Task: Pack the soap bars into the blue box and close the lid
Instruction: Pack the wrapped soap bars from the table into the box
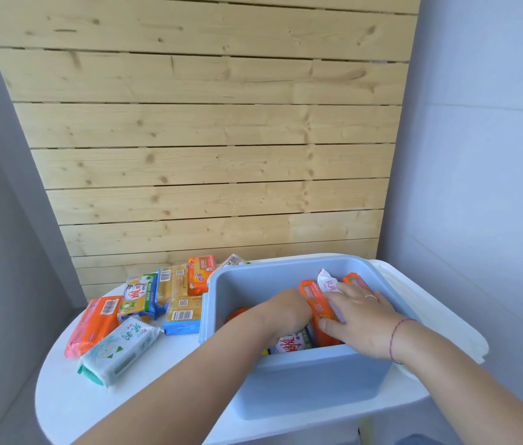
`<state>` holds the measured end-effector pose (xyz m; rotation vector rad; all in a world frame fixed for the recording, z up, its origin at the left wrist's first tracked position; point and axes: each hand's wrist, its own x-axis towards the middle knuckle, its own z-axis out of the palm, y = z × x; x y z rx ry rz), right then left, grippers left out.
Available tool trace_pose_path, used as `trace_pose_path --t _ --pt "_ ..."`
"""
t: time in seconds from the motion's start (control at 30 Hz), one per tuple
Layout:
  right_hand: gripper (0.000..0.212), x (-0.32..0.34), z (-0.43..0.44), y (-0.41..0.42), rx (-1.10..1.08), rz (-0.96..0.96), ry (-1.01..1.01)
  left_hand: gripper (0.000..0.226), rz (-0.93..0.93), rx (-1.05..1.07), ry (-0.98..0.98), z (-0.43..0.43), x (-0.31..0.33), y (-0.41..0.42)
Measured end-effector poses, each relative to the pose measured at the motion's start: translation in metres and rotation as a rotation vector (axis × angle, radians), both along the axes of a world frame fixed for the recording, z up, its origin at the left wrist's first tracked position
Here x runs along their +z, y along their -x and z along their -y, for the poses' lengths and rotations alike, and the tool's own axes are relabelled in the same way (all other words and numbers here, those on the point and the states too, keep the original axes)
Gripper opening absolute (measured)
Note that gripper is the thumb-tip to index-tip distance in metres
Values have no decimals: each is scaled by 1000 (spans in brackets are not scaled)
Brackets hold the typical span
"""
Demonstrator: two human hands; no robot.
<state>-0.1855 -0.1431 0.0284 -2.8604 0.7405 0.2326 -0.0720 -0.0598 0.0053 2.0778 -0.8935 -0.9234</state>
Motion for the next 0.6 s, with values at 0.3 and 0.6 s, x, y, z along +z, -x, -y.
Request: trace_pose_path --t 0.3,0.6 --pt "70 3 16 -9 71 -26 -68 30 -308 -131 104 -10 13 15" --pt "89 0 58 -3 241 -167 75 61 535 -213 -94 9 -8 14"
